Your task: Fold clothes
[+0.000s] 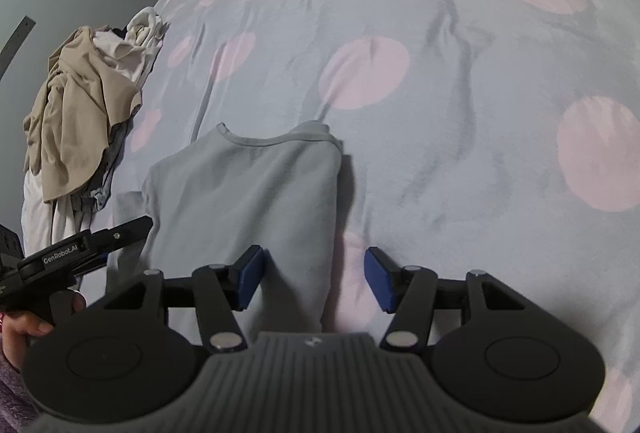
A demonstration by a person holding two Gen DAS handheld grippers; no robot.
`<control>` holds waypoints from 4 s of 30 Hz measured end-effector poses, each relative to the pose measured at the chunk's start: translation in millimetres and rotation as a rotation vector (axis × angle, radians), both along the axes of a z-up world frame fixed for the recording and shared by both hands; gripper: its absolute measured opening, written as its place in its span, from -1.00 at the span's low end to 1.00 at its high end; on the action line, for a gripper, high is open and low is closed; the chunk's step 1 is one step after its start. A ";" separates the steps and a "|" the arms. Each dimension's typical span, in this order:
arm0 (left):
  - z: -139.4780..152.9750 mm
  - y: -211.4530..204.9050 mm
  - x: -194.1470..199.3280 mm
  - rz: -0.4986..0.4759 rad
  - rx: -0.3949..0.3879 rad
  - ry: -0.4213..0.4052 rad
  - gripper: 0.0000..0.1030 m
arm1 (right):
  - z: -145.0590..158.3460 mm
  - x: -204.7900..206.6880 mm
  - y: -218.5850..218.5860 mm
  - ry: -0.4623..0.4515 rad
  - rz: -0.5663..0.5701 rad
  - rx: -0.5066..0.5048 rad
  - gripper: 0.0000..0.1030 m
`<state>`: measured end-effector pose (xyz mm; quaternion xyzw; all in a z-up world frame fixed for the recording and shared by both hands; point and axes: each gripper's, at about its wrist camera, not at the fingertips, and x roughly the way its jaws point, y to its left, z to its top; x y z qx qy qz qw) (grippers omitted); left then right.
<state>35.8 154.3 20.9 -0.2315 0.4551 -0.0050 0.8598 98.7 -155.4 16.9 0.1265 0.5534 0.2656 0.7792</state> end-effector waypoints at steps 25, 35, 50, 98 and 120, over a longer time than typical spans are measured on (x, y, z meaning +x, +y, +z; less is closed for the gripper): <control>31.1 -21.4 -6.8 -0.010 0.049 -0.054 -0.73 | 33.4 -19.8 16.9 -0.142 0.038 -0.025 -0.64; 112.9 -55.5 -40.8 -0.058 0.087 -0.295 -0.74 | 101.3 -66.4 -19.7 -0.319 -0.040 0.042 -0.66; 241.4 -197.9 -44.8 -0.386 0.025 -0.583 -0.74 | 216.0 -173.0 -162.9 -0.612 -0.353 0.082 -0.66; 171.3 -730.0 98.9 -1.305 0.204 -0.530 -0.74 | 157.2 -179.6 -530.8 -0.358 -1.247 -0.141 -0.66; 105.9 -770.5 127.0 -1.287 0.306 -0.425 -0.51 | 110.0 -181.5 -573.8 -0.207 -1.372 -0.077 -0.30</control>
